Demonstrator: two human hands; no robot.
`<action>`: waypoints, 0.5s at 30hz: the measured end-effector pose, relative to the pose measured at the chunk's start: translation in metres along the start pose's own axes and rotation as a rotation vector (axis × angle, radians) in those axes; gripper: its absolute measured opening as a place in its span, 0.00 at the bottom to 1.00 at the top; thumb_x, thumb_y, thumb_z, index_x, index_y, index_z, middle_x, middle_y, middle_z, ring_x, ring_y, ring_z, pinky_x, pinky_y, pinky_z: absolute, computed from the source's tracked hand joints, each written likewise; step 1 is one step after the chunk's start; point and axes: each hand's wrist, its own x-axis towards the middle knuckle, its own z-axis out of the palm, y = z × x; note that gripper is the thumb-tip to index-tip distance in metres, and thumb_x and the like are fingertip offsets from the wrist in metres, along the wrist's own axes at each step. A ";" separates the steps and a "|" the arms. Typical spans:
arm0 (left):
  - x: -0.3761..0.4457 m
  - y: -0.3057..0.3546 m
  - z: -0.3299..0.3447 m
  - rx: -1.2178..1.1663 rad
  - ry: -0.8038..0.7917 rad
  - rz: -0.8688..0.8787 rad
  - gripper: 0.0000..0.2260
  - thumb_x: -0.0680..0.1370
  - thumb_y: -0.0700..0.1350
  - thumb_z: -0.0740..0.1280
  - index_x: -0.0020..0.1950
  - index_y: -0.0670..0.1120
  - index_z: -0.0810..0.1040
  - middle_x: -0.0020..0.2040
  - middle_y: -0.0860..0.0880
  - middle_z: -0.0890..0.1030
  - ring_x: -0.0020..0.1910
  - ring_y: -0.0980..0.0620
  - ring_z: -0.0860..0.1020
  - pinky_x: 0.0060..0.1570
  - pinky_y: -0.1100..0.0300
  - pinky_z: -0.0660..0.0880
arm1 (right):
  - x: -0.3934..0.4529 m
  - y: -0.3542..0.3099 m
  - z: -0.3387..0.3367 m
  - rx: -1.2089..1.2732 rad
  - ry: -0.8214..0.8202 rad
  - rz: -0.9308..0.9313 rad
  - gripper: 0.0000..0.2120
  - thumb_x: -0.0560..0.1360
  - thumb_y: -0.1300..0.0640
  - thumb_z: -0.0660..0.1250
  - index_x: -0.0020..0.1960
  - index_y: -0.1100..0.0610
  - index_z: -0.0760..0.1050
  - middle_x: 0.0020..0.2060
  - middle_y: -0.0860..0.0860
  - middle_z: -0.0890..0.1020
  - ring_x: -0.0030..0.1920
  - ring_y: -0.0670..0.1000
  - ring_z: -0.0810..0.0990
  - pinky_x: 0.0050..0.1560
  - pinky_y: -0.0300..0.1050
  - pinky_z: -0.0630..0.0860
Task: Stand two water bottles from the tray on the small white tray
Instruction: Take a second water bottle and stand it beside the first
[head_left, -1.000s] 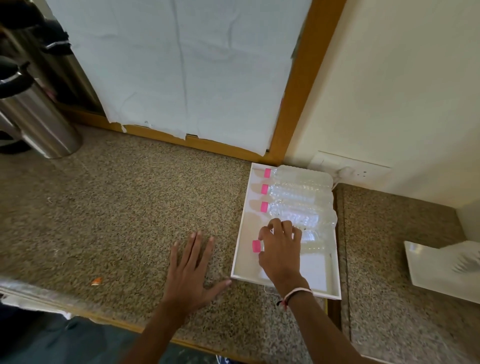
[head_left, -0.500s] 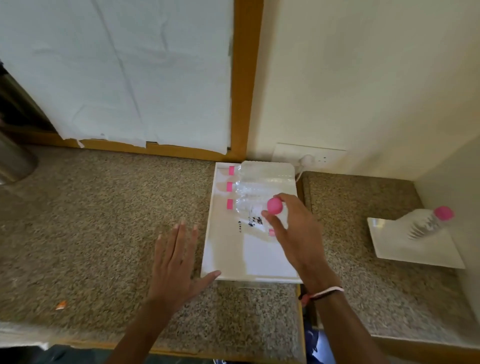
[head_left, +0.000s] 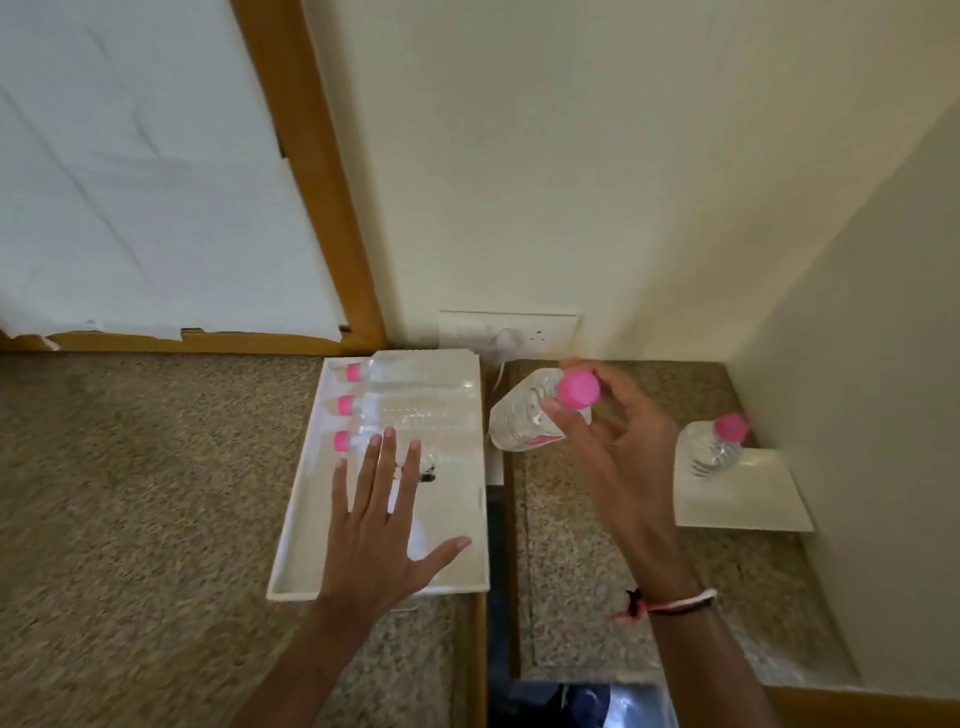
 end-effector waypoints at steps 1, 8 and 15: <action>0.007 0.014 0.003 0.007 -0.002 0.007 0.49 0.72 0.78 0.54 0.82 0.44 0.58 0.83 0.39 0.58 0.82 0.38 0.57 0.75 0.29 0.61 | 0.009 0.000 -0.016 0.021 0.014 -0.012 0.18 0.71 0.56 0.75 0.60 0.53 0.79 0.53 0.42 0.84 0.54 0.43 0.83 0.55 0.46 0.82; 0.037 0.091 0.026 0.000 -0.004 0.055 0.50 0.72 0.78 0.56 0.82 0.44 0.58 0.83 0.40 0.57 0.83 0.40 0.56 0.78 0.32 0.58 | 0.057 0.000 -0.106 0.079 0.162 -0.031 0.18 0.70 0.57 0.75 0.59 0.55 0.80 0.53 0.44 0.85 0.56 0.39 0.81 0.52 0.31 0.79; 0.060 0.157 0.052 -0.024 -0.047 0.067 0.49 0.73 0.78 0.55 0.81 0.42 0.61 0.82 0.38 0.61 0.82 0.39 0.59 0.75 0.32 0.63 | 0.083 0.030 -0.186 -0.006 0.210 -0.072 0.16 0.71 0.56 0.75 0.58 0.54 0.79 0.53 0.41 0.84 0.58 0.38 0.80 0.52 0.29 0.78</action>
